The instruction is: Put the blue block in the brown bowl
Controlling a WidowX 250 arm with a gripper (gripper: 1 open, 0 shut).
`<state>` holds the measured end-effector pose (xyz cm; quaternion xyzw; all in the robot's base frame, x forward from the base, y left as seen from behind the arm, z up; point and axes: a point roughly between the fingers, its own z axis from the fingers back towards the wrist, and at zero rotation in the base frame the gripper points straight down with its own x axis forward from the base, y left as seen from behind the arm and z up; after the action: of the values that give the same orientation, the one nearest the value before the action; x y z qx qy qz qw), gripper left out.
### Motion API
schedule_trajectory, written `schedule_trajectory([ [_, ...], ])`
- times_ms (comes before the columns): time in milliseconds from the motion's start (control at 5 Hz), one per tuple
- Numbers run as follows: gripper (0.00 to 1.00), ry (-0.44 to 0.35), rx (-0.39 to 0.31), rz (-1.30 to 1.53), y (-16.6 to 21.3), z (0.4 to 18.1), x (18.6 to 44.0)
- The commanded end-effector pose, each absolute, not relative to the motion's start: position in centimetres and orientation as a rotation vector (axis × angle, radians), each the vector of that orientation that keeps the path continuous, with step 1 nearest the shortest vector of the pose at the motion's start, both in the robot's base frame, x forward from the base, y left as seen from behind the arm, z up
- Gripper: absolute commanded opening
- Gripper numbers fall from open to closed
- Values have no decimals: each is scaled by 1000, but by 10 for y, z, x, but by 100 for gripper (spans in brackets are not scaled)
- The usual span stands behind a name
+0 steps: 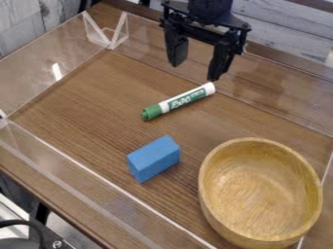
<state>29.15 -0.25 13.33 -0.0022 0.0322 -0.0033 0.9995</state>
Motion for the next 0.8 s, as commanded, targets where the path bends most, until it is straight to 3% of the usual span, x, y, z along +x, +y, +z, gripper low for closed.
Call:
schedule_trajectory([
  [0,100,82,-6,-17,-3,125,286],
  [400,100,62,-11,-177,-4,113,248],
  [600,100,65,-11,-210,-3,108,242],
])
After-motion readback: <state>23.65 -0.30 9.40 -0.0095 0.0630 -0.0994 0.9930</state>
